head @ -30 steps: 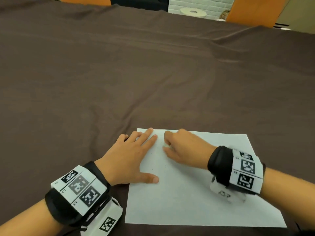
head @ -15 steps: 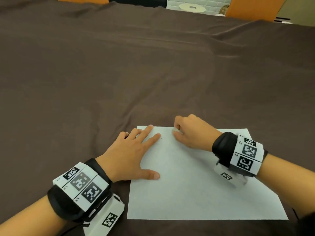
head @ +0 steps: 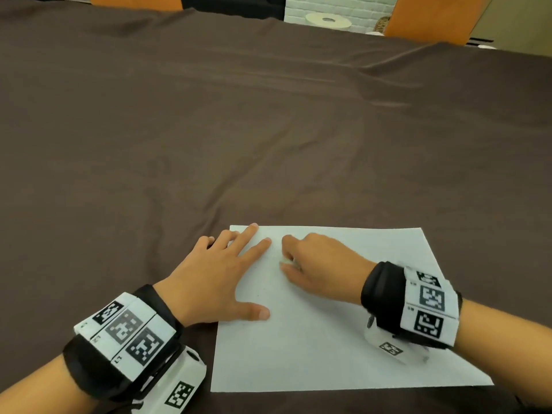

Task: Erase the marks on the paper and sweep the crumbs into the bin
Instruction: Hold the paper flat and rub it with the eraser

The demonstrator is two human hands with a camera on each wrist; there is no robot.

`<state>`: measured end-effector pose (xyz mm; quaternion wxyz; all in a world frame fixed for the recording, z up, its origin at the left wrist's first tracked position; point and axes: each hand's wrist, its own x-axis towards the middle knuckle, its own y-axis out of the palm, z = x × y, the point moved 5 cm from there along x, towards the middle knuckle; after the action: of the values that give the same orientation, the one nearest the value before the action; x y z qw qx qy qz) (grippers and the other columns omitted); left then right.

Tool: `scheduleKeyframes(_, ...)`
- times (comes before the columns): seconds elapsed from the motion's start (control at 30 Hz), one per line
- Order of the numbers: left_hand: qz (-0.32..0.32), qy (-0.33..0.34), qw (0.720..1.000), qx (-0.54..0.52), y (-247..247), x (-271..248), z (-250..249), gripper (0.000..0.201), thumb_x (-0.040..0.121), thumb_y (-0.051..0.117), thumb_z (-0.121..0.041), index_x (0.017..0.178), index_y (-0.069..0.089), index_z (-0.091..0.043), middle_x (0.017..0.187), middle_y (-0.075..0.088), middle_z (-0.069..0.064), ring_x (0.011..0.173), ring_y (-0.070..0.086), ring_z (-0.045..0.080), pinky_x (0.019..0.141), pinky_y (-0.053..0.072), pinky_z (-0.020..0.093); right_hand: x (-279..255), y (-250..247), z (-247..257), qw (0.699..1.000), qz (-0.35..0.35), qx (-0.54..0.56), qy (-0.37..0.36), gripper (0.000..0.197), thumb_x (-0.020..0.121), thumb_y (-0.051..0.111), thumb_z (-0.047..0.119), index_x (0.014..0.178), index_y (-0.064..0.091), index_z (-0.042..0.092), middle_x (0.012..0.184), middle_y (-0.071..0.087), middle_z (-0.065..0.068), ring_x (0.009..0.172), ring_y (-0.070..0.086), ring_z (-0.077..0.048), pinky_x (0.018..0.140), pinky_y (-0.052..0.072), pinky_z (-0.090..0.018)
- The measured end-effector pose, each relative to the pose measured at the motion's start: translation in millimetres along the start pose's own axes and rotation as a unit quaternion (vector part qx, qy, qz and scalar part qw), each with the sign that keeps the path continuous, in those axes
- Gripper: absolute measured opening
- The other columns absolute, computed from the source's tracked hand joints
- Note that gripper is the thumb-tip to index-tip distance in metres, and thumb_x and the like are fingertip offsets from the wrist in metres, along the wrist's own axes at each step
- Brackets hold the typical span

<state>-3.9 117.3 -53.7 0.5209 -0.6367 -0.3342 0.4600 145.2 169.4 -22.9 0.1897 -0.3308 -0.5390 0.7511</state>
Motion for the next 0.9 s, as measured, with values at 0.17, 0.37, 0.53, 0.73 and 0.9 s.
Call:
scheduleKeyframes(0.17,0.003,0.002,1.000,-0.010,-1.6,-0.5,-1.5,0.114,0.061,0.013,-0.097,0.154,-0.010,-0.035,0.163,-0.015,-0.003,0.146,0.010,0.021,0.111,0.023,0.040,10.5,-18.9,-26.6,0.997,-0.040,0.011,0.066,0.022,0.097,0.043,0.028,0.098,0.045,0.007,0.080,0.051,-0.007,0.069,0.047,-0.030,0.055,0.033,-0.033)
scheduleKeyframes(0.37,0.014,0.000,1.000,-0.004,-4.2,-1.8,-2.5,0.114,0.059,0.013,-0.093,0.154,-0.012,-0.035,0.162,-0.017,-0.004,0.146,0.009,0.020,0.111,0.022,0.039,-1.6,-3.2,3.0,1.000,0.005,0.004,0.011,0.024,0.098,0.042,0.032,0.108,0.045,0.010,0.082,0.044,-0.003,0.072,0.043,-0.026,0.061,0.030,-0.030)
scheduleKeyframes(0.53,0.019,-0.001,1.000,0.005,-0.3,-1.0,-0.8,0.111,0.067,0.021,-0.096,0.152,-0.017,-0.036,0.161,-0.022,-0.005,0.146,0.006,0.019,0.112,0.020,0.038,4.2,-12.8,-7.7,0.999,-0.013,-0.009,0.037,0.017,0.098,0.042,0.029,0.100,0.041,0.012,0.081,0.044,-0.005,0.072,0.045,-0.029,0.058,0.030,-0.032)
scheduleKeyframes(0.73,0.024,-0.002,1.000,0.006,-1.9,-1.4,-1.8,0.114,0.059,0.012,-0.095,0.152,-0.017,-0.036,0.161,-0.022,-0.005,0.145,0.006,0.018,0.111,0.020,0.037,9.1,-17.0,-25.2,0.997,-0.023,0.017,0.070,0.021,0.096,0.044,0.030,0.099,0.044,0.009,0.083,0.051,-0.007,0.073,0.047,-0.030,0.057,0.031,-0.031)
scheduleKeyframes(0.9,0.010,0.001,1.000,-0.011,1.2,-0.2,0.3,0.113,0.064,0.021,-0.095,0.153,-0.013,-0.036,0.162,-0.019,-0.004,0.145,0.009,0.020,0.111,0.022,0.040,-2.9,-0.9,2.6,1.000,0.005,-0.004,0.012,0.018,0.098,0.041,0.030,0.103,0.040,0.012,0.081,0.042,-0.003,0.073,0.042,-0.027,0.059,0.028,-0.032)
